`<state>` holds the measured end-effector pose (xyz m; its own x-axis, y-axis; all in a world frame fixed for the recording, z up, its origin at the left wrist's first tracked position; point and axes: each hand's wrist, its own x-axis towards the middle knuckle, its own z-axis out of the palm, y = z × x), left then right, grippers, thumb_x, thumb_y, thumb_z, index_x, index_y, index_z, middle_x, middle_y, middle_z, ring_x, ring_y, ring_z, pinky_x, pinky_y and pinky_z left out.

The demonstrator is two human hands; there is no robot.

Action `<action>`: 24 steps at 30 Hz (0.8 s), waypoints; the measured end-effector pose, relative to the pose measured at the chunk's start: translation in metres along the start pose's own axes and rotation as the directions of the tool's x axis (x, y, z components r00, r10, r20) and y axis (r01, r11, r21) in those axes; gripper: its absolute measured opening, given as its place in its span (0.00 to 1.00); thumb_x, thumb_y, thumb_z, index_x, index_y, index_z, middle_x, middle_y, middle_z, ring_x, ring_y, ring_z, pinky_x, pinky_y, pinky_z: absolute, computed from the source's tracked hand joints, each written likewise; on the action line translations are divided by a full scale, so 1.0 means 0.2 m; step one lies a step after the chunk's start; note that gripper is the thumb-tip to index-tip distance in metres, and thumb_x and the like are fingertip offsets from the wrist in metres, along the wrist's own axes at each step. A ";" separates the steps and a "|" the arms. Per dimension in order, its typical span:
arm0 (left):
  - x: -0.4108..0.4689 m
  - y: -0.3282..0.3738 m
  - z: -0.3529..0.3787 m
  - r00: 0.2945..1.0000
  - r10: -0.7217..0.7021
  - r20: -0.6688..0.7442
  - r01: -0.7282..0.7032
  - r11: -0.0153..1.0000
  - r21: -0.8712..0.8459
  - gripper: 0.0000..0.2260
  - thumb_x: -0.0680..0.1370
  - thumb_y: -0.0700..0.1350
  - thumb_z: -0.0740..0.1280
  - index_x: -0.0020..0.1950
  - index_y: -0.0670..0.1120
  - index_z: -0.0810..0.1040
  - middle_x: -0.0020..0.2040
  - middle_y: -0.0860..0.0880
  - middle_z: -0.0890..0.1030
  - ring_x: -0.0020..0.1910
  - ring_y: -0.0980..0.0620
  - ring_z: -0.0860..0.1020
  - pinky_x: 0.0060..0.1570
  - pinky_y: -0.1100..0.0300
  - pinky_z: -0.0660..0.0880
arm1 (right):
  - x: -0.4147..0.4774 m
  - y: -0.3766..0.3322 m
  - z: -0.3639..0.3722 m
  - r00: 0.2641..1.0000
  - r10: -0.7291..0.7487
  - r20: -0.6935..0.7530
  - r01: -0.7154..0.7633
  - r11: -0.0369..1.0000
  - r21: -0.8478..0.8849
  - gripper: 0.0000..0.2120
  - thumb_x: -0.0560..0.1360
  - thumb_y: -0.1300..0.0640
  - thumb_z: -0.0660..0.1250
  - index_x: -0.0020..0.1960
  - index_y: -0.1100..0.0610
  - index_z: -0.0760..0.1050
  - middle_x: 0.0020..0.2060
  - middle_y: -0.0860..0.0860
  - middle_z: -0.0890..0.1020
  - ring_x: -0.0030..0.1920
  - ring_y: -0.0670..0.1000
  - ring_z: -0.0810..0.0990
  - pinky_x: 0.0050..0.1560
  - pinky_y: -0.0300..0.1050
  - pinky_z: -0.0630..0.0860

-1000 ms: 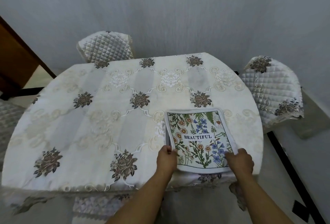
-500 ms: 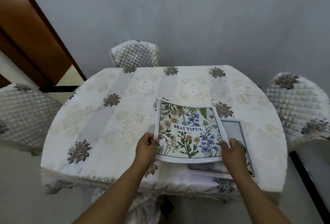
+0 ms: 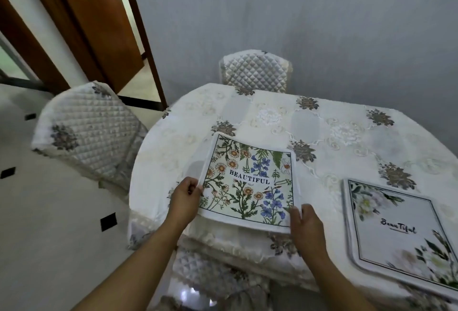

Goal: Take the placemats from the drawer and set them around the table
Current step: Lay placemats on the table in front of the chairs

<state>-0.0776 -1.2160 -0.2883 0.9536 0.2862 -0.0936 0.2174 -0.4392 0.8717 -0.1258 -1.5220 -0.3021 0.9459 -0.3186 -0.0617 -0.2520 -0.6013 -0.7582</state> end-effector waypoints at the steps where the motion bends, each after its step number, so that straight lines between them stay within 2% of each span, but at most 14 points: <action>1: 0.05 -0.06 -0.04 1.000 0.000 0.009 -0.001 1.000 0.008 0.08 0.78 0.45 0.66 0.40 0.53 0.74 0.36 0.50 0.79 0.35 0.53 0.76 0.32 0.59 0.70 | -0.02 -0.03 0.07 1.000 0.010 -0.004 -0.010 1.000 -0.018 0.13 0.81 0.48 0.59 0.42 0.55 0.66 0.34 0.52 0.77 0.34 0.52 0.76 0.33 0.48 0.73; 4: 0.15 -0.19 -0.11 0.998 0.010 0.056 -0.012 0.999 0.032 0.06 0.78 0.46 0.66 0.41 0.52 0.75 0.38 0.51 0.80 0.37 0.54 0.77 0.34 0.59 0.69 | -0.04 -0.08 0.23 0.997 0.068 -0.026 -0.070 0.994 -0.084 0.12 0.82 0.49 0.58 0.45 0.56 0.67 0.37 0.55 0.79 0.33 0.53 0.77 0.31 0.46 0.73; 7: 0.22 -0.30 -0.12 0.995 0.016 0.100 -0.021 0.998 0.053 0.05 0.79 0.46 0.66 0.43 0.52 0.75 0.39 0.52 0.80 0.38 0.56 0.77 0.34 0.61 0.69 | -0.05 -0.09 0.34 0.989 0.146 -0.029 -0.148 0.980 -0.135 0.12 0.81 0.47 0.57 0.48 0.56 0.68 0.39 0.55 0.79 0.38 0.58 0.78 0.39 0.51 0.75; 11: 0.28 -0.39 -0.10 0.993 0.027 0.118 -0.038 0.995 0.091 0.04 0.79 0.45 0.65 0.44 0.50 0.75 0.39 0.52 0.80 0.39 0.54 0.77 0.35 0.62 0.69 | -0.01 -0.06 0.45 0.987 0.141 -0.075 -0.156 0.955 -0.254 0.14 0.81 0.47 0.57 0.46 0.57 0.68 0.38 0.57 0.79 0.40 0.59 0.77 0.41 0.52 0.74; 15: 0.30 -0.46 -0.06 0.991 0.024 0.128 -0.045 0.985 0.166 0.04 0.79 0.45 0.64 0.46 0.47 0.75 0.42 0.49 0.81 0.42 0.48 0.78 0.39 0.56 0.73 | 0.01 -0.01 0.55 0.985 0.165 -0.053 -0.174 0.939 -0.298 0.13 0.81 0.48 0.59 0.45 0.56 0.67 0.33 0.51 0.73 0.41 0.59 0.79 0.34 0.47 0.64; 18: 0.30 -0.51 -0.05 0.983 0.018 0.184 -0.070 0.957 0.281 0.04 0.78 0.45 0.66 0.48 0.45 0.74 0.45 0.46 0.82 0.44 0.44 0.79 0.43 0.52 0.75 | 0.00 0.05 0.60 0.963 0.270 -0.018 -0.260 0.905 -0.337 0.16 0.80 0.45 0.62 0.50 0.59 0.72 0.43 0.58 0.80 0.46 0.60 0.80 0.40 0.47 0.68; 20: 0.29 -0.53 -0.05 0.980 0.057 0.193 -0.129 0.914 0.385 0.08 0.75 0.45 0.68 0.50 0.43 0.75 0.46 0.43 0.81 0.46 0.42 0.77 0.42 0.52 0.73 | -0.02 0.05 0.60 0.953 0.297 -0.068 -0.300 0.877 -0.375 0.18 0.78 0.45 0.65 0.53 0.62 0.72 0.49 0.62 0.80 0.50 0.62 0.78 0.44 0.50 0.72; 22: 0.27 -0.55 -0.04 0.969 0.162 0.186 -0.238 0.813 0.532 0.13 0.74 0.48 0.68 0.52 0.40 0.75 0.48 0.40 0.78 0.48 0.40 0.74 0.46 0.49 0.73 | -0.04 0.04 0.61 0.983 0.137 -0.124 -0.179 0.870 -0.459 0.17 0.76 0.51 0.67 0.54 0.65 0.72 0.51 0.65 0.77 0.52 0.63 0.75 0.50 0.55 0.73; 24: 0.23 -0.53 0.01 0.937 0.278 0.211 -0.349 0.746 0.567 0.15 0.74 0.48 0.67 0.56 0.40 0.74 0.51 0.39 0.77 0.50 0.39 0.74 0.50 0.48 0.71 | -0.07 0.00 0.67 0.993 -0.085 -0.087 0.031 0.870 -0.493 0.16 0.75 0.55 0.67 0.57 0.65 0.72 0.54 0.65 0.77 0.54 0.62 0.74 0.53 0.56 0.73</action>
<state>-0.0576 -1.1571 -0.3864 0.9980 -0.0338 0.0531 -0.0527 -0.9103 0.4105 -0.1107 -1.4195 -0.3872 0.9426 -0.3288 0.0593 -0.2903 -0.8939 -0.3415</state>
